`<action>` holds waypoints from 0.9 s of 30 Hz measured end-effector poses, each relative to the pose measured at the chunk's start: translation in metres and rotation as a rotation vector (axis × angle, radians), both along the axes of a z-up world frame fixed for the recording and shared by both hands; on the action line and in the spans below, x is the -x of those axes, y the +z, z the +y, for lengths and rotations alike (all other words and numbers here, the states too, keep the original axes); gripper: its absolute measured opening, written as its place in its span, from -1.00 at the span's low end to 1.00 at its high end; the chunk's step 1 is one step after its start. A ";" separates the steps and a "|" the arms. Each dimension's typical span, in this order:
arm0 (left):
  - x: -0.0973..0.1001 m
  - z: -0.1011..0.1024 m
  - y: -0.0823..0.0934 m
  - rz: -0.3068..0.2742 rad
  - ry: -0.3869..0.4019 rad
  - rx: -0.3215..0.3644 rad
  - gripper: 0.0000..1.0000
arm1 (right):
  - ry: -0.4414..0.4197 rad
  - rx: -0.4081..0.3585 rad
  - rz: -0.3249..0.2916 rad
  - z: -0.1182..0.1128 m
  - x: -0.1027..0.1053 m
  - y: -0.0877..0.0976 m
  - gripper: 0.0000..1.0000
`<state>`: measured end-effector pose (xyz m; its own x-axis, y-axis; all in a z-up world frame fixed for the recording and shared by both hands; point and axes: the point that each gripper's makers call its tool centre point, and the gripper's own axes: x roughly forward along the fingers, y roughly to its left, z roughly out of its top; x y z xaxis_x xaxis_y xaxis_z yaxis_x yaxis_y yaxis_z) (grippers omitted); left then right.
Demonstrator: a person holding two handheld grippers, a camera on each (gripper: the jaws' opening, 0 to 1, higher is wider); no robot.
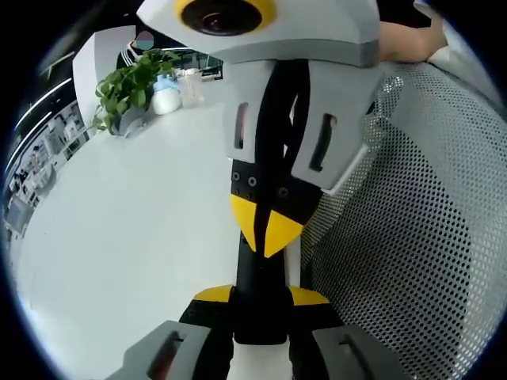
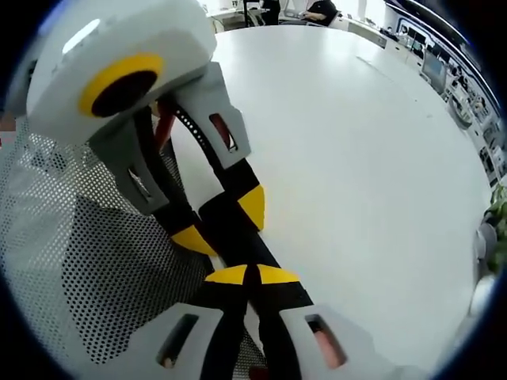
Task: Press the specified remote control buttons in sequence, fully releasing each button before pressing the next.
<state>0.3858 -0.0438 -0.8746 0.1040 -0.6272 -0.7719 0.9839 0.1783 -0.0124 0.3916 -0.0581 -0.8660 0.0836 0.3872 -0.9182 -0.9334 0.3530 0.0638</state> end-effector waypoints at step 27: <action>0.000 0.000 0.001 0.002 0.006 0.004 -0.51 | -0.024 -0.047 -0.002 0.002 -0.003 0.000 -1.00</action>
<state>0.3856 -0.0437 -0.8740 0.1059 -0.6296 -0.7696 0.9828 0.1842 -0.0155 0.3941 -0.0560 -0.8660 0.0949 0.4273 -0.8991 -0.9249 0.3719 0.0792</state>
